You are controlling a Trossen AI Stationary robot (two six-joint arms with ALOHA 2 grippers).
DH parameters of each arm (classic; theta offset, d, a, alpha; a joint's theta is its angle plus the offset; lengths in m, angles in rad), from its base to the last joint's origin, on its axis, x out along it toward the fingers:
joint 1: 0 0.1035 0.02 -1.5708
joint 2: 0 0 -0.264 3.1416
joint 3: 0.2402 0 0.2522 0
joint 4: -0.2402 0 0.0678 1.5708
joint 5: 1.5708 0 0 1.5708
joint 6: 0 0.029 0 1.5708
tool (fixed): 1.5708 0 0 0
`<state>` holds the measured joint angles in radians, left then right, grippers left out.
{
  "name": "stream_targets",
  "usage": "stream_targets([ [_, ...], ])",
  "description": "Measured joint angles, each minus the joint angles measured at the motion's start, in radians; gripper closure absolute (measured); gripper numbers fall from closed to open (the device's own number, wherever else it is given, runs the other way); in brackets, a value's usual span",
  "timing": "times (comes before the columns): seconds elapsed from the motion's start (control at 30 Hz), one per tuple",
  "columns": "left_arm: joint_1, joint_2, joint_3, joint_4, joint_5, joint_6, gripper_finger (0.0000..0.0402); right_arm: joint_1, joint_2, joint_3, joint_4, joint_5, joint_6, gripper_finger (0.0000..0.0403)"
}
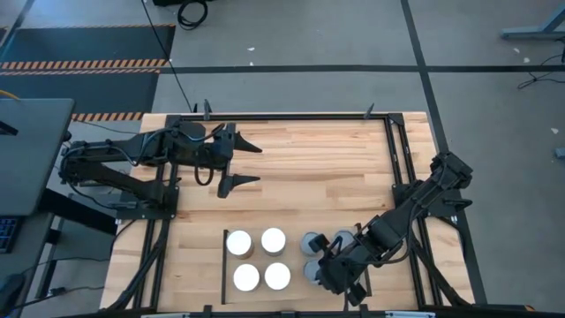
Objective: Pick and place cans onto a shelf
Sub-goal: Put the canned carrots on the shelf
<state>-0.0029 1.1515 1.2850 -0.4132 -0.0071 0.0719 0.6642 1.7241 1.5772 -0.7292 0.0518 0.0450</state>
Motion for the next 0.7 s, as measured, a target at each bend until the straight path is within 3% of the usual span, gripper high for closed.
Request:
stream_targets([
  [0.27,0.000,0.000,0.000,-0.004,0.000,-0.001,0.0045,0.003,0.000,0.000,0.064,0.006,-0.024,0.0313],
  [0.53,0.000,0.000,0.000,-0.004,0.000,-0.005,0.0045,-0.003,-0.036,0.007,-0.019,0.089,-0.040,0.0315],
  [0.7,0.000,0.000,0.000,-0.004,0.000,-0.009,0.0045,-0.020,-0.023,-0.031,-0.018,0.057,-0.041,0.0316],
])
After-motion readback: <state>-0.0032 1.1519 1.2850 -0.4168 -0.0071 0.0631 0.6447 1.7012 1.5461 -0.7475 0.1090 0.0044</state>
